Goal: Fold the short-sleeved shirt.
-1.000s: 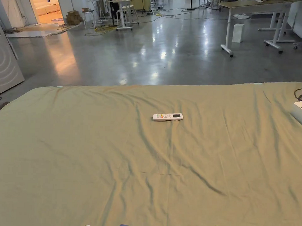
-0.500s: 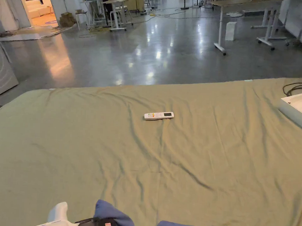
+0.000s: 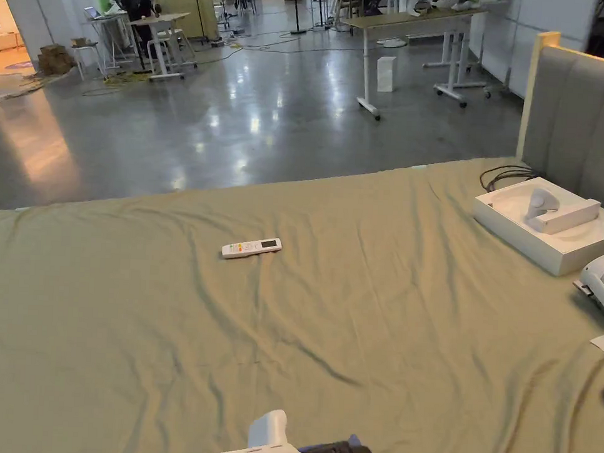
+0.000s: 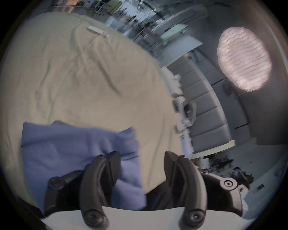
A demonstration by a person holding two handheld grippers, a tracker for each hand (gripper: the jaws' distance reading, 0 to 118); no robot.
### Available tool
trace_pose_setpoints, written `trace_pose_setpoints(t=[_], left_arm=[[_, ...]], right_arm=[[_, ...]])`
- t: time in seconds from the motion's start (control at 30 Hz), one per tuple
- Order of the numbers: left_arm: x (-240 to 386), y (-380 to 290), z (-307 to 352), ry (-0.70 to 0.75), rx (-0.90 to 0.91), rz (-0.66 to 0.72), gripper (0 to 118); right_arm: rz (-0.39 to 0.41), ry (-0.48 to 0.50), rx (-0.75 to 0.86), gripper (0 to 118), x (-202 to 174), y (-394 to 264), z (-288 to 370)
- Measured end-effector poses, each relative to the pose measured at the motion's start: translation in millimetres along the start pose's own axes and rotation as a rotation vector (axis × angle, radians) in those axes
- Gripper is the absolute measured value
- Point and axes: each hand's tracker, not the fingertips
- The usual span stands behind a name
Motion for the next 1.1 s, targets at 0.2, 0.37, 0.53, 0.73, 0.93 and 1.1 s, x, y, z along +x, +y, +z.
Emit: trace_pose_setpoints(t=[0.2, 0.37, 0.53, 0.73, 0.93, 1.1], left_arm=[[-23, 0, 21, 0.043, 0.077, 0.085, 56], [-37, -32, -58, 0.123, -0.181, 0.063, 2], [-29, -45, -83, 0.243, -0.216, -0.115, 1], [-27, -34, -67, 0.167, -0.208, -0.037, 1], [2, -21, 29, 0.053, 0.017, -0.149, 4], [-3, -19, 113, 0.09, 0.143, -0.193, 76]], right_arm=[[0.015, 0.01, 0.001, 0, -3, 2, 1], [0.023, -0.012, -0.008, 0, 4, -1, 2], [0.02, -0.024, -0.024, 0, 6, -6, 0], [0.075, -0.023, -0.065, 0, -6, -7, -14], [0.073, 0.057, -0.114, 0, -16, 1, -46], [0.168, 0.163, -0.239, 0, -47, 15, -112]])
